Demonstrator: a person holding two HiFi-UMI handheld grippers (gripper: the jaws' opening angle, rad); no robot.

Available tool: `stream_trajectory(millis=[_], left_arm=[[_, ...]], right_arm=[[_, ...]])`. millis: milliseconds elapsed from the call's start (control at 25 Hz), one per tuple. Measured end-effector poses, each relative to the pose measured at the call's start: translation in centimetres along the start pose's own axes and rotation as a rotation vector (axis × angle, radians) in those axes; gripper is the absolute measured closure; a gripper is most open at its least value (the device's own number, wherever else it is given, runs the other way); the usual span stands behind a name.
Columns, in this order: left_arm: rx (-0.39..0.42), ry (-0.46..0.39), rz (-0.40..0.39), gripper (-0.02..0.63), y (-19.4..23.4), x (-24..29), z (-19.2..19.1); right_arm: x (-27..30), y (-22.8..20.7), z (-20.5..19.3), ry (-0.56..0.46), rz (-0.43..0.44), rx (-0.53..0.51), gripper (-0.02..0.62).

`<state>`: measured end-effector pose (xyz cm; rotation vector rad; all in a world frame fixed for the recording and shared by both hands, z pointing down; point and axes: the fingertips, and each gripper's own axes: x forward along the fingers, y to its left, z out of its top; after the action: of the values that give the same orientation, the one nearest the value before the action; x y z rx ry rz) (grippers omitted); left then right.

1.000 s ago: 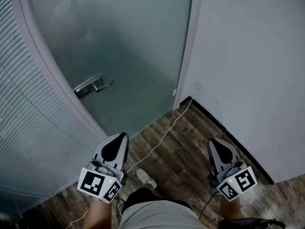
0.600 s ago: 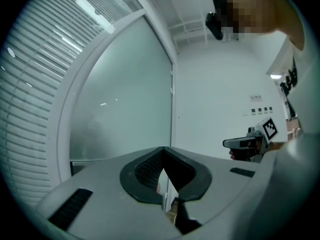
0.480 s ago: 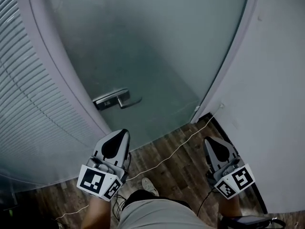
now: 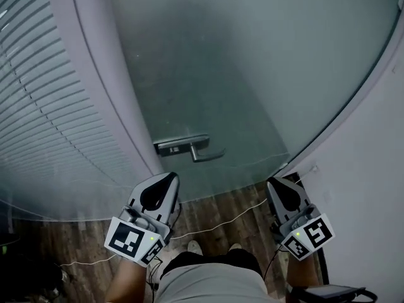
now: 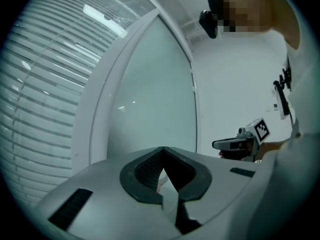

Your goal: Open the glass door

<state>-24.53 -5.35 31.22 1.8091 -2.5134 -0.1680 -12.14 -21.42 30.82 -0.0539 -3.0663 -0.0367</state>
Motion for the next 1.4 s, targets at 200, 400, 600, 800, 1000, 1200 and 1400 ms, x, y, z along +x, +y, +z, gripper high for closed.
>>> stream_trajectory(millis=[200, 400, 600, 800, 1000, 1200, 1400], left_arm=[[-0.01, 0.017, 0.118, 0.606, 2.1, -0.6, -1.8], [-0.02, 0.008, 0.241, 0.606, 2.5, -0.3, -2.1], [-0.007, -0.007, 0.341, 0.606, 1.3, 1.6, -0.9], [-0.017, 0.018, 0.422, 0.606, 0.3, 2.8, -0.1], [-0.019, 0.033, 0.444, 0.606, 0.0, 3.7, -1.0], [-0.025, 0.049, 0.46, 0.606, 0.7, 3.5, -2.7], [-0.033, 0.056, 0.463, 0.606, 1.5, 2.6, -4.3]], right_arm=[[4.6, -0.9, -1.7, 0.024, 0.123, 0.001, 0.594], [7.4, -2.1, -2.8, 0.048, 0.255, -0.002, 0.587], [9.6, -3.2, -3.8, 0.111, 0.42, -0.026, 0.51], [11.0, -3.9, -5.1, 0.195, 0.522, -0.06, 0.473], [12.8, -3.2, -8.5, 0.293, 0.597, -0.157, 0.438], [15.6, -2.2, -12.8, 0.384, 0.59, -0.281, 0.436], [16.7, -1.5, -16.1, 0.443, 0.557, -0.36, 0.436]])
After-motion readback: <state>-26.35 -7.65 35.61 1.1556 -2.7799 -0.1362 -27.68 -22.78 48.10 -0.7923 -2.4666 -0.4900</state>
